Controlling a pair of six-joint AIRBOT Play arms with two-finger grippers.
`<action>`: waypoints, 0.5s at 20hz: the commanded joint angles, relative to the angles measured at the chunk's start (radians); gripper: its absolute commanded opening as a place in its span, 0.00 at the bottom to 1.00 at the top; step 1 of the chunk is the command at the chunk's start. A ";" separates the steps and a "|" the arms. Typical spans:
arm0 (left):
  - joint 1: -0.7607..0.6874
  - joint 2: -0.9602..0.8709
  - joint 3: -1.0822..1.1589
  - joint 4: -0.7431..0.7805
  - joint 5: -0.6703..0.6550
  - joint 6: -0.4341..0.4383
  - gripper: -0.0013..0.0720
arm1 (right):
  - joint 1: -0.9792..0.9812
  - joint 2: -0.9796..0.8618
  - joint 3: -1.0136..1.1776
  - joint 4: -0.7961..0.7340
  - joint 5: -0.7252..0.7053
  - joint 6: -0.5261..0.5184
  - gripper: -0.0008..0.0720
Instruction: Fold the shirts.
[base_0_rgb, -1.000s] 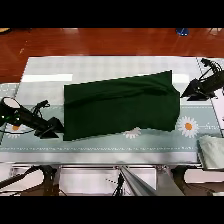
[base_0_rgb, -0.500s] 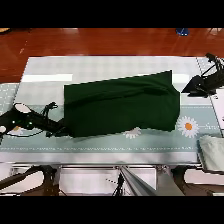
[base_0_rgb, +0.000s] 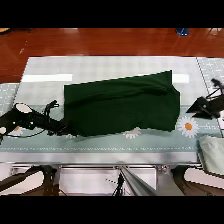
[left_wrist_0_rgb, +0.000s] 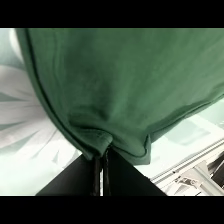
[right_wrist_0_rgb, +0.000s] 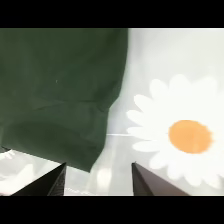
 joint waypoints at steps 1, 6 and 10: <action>0.000 0.006 0.000 -0.003 -0.006 0.020 0.04 | -0.013 0.013 -0.156 0.080 -0.134 -0.040 0.70; 0.000 0.014 0.002 -0.003 -0.006 0.020 0.04 | -0.013 0.013 -0.240 0.130 -0.252 -0.038 0.70; 0.000 0.014 0.016 -0.004 -0.004 0.021 0.04 | 0.021 0.013 -0.310 0.167 -0.312 -0.048 0.59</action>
